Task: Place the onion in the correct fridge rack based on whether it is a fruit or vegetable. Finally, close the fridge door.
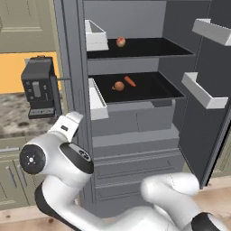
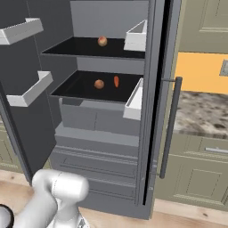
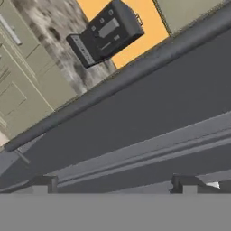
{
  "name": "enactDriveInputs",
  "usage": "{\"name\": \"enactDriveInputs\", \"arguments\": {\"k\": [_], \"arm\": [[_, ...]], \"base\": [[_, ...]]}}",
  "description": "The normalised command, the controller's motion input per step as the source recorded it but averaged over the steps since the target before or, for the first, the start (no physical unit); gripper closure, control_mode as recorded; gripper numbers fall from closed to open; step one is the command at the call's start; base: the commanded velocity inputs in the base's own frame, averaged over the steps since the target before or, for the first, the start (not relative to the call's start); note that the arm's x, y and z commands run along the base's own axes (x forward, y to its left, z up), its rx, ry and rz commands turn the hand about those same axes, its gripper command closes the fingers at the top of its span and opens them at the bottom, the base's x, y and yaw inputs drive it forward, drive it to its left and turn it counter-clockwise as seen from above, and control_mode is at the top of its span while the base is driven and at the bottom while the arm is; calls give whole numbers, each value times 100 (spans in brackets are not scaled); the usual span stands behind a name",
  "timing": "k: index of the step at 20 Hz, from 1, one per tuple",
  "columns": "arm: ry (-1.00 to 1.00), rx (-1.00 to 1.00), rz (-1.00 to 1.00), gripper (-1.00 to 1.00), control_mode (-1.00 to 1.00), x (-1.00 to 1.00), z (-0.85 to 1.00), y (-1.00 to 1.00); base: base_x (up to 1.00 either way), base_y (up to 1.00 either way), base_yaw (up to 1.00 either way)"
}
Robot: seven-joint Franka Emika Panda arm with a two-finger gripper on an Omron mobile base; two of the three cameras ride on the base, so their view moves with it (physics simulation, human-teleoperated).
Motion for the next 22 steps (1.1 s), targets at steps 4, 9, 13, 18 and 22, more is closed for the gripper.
{"name": "enactDriveInputs", "arguments": {"k": [4, 9, 13, 18, 22], "arm": [[0, -20, 6, -100, -100, 80, -41, 99], [0, -18, 1, -100, -100, 81, -39, 72], [1, -15, 0, -100, -100, 79, -34, 24], [0, -10, 0, -100, -100, 58, -23, -8], [0, -3, 0, -100, -100, 20, -6, -55]], "base": [[0, 0, 0], [0, 0, 0], [0, 0, 0], [0, 0, 0], [0, 0, 0]]}}
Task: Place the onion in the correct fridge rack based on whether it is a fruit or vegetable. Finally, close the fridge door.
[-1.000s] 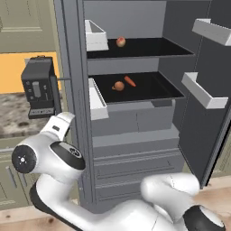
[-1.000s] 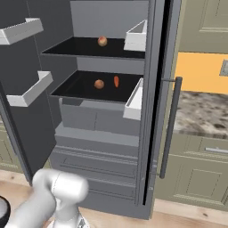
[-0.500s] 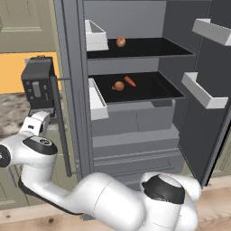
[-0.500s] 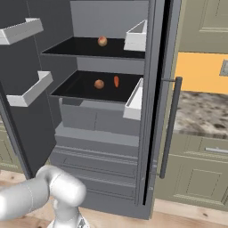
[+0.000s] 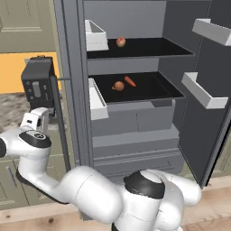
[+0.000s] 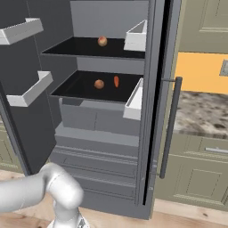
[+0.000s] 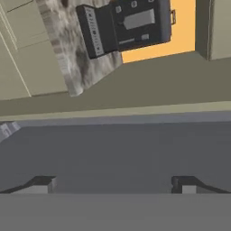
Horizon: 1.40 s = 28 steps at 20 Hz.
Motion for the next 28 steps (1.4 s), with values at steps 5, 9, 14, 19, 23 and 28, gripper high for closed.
{"name": "enactDriveInputs", "arguments": {"k": [5, 9, 14, 19, 23, 28], "arm": [[0, 0, 0, -100, -100, 4, -1, -90], [0, 0, 0, -100, -100, 12, -1, -96], [0, 0, 0, -100, -100, 13, 0, -100], [0, 0, 0, -100, -100, 39, 0, -100], [0, 0, 0, -100, -100, 31, 0, -88], [0, 0, 0, -100, -100, 32, 3, -65]], "base": [[0, 0, 0], [0, 0, 0], [0, 0, 0], [0, 0, 0], [0, 0, 0], [0, 0, 0]]}}
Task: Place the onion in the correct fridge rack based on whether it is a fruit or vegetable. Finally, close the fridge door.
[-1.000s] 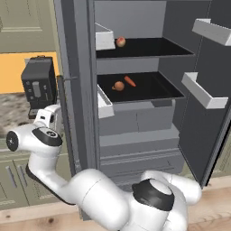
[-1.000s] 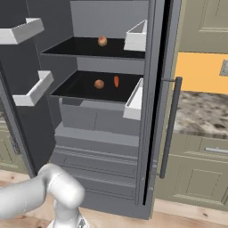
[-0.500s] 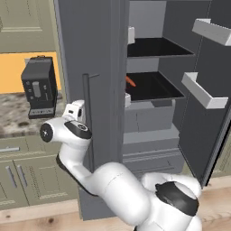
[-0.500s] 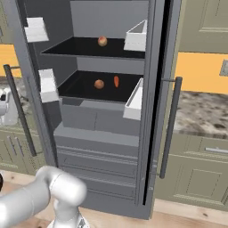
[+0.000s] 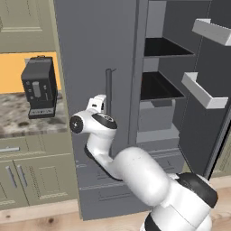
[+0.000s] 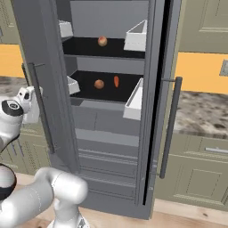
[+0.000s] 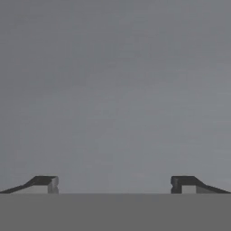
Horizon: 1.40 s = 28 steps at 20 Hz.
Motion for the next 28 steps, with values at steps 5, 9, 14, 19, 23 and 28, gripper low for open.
{"name": "enactDriveInputs", "arguments": {"k": [5, 9, 14, 19, 23, 28], "arm": [[0, 0, 0, -100, -100, 43, 0, -52], [0, 0, 0, -100, -100, 59, 0, -32], [1, 0, 0, -100, -100, 66, 0, -13], [1, 0, 0, -100, -100, 60, 0, -1], [0, 0, 0, -100, -100, 43, 0, 0], [-2, 0, 0, -100, -100, -22, 0, 0]], "base": [[0, 0, 0], [0, 0, 0], [0, 0, 0], [0, 0, 0], [0, 0, 0], [0, 0, 0]]}}
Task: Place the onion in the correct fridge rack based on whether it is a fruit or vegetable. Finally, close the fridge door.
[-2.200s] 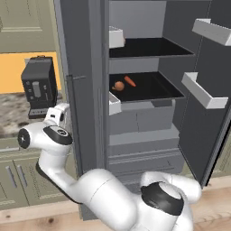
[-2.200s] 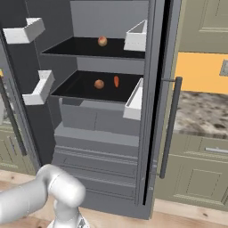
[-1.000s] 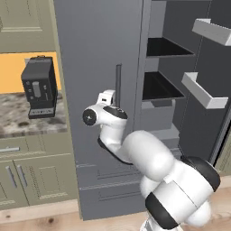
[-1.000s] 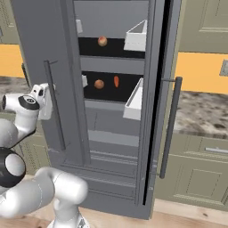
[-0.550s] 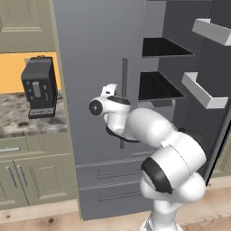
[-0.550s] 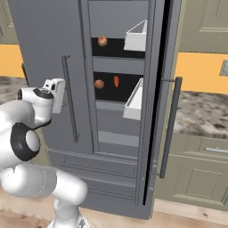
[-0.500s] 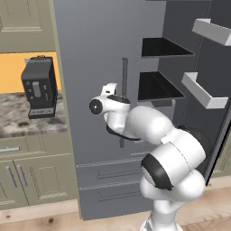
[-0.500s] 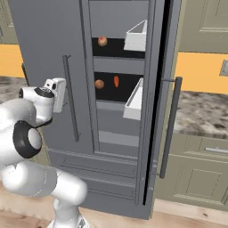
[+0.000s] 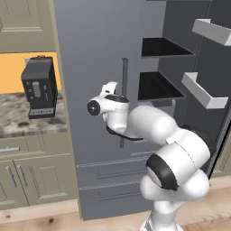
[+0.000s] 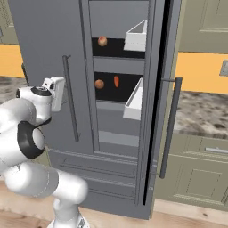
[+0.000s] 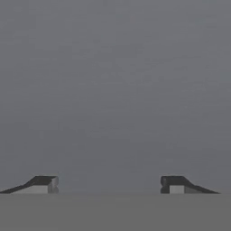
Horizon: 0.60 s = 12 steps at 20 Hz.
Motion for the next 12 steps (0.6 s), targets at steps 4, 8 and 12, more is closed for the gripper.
{"name": "enactDriveInputs", "arguments": {"k": [4, 8, 12], "arm": [[-9, 0, 0, -100, -100, -100, 0, 22], [-5, 8, 5, -100, -100, -100, 0, 19], [1, 38, -11, -100, -100, -100, 55, -13]], "base": [[0, 0, 0], [0, 0, 0], [0, 0, 0]]}}
